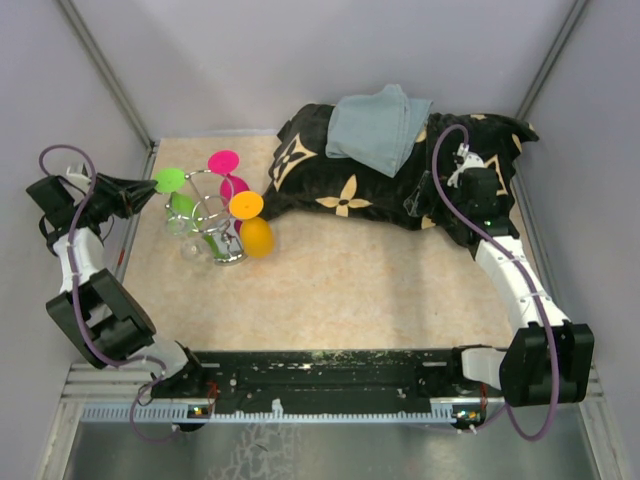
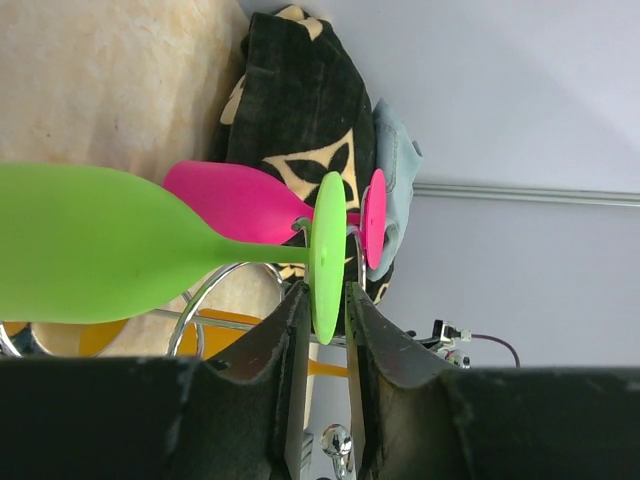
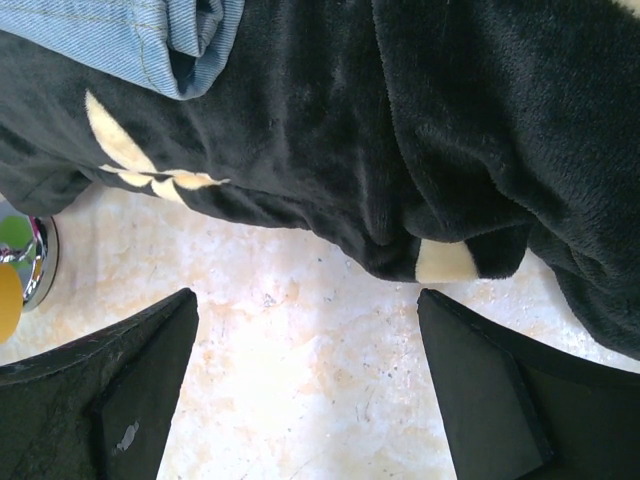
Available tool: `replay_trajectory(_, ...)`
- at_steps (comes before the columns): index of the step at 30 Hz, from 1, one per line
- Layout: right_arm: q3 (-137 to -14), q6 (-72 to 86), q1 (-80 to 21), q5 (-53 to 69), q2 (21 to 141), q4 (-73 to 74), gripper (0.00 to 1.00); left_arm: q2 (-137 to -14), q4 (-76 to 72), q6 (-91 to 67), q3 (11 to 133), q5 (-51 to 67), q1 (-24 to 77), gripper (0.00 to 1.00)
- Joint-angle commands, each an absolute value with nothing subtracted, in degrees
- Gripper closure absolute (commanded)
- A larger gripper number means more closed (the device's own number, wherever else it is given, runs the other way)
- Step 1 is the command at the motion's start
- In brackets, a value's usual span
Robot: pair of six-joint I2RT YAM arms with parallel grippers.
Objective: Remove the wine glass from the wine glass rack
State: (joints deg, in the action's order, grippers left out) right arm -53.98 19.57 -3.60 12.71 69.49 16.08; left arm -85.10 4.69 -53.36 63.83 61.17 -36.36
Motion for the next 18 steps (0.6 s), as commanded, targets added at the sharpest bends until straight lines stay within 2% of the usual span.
replay_trajectory(1, -54.31, 19.78, -3.34, 12.36, 67.83, 14.11, 0.09, -85.86, 3.34, -53.00, 65.15, 61.83, -36.02, 0.73)
replay_trajectory(9, -54.06, 19.80, -3.34, 12.40, 67.68, 14.02, 0.09, -86.40, 2.92, -53.09, 65.47, 62.21, -35.76, 0.75)
replay_trajectory(12, -54.05, 19.86, -3.35, 12.47, 67.64, 14.04, 0.09, -86.62, 2.65, -53.11, 65.59, 62.63, -35.66, 0.82)
replay_trajectory(16, -54.08, 19.86, -3.38, 12.41, 67.59, 14.04, 0.09, -86.80, 2.29, -53.42, 65.53, 62.92, -35.59, 0.99)
replay_trajectory(18, -54.20, 19.86, -3.34, 12.47, 67.62, 14.04, 0.09, -86.75, 2.26, -53.56, 65.45, 63.01, -35.60, 1.00)
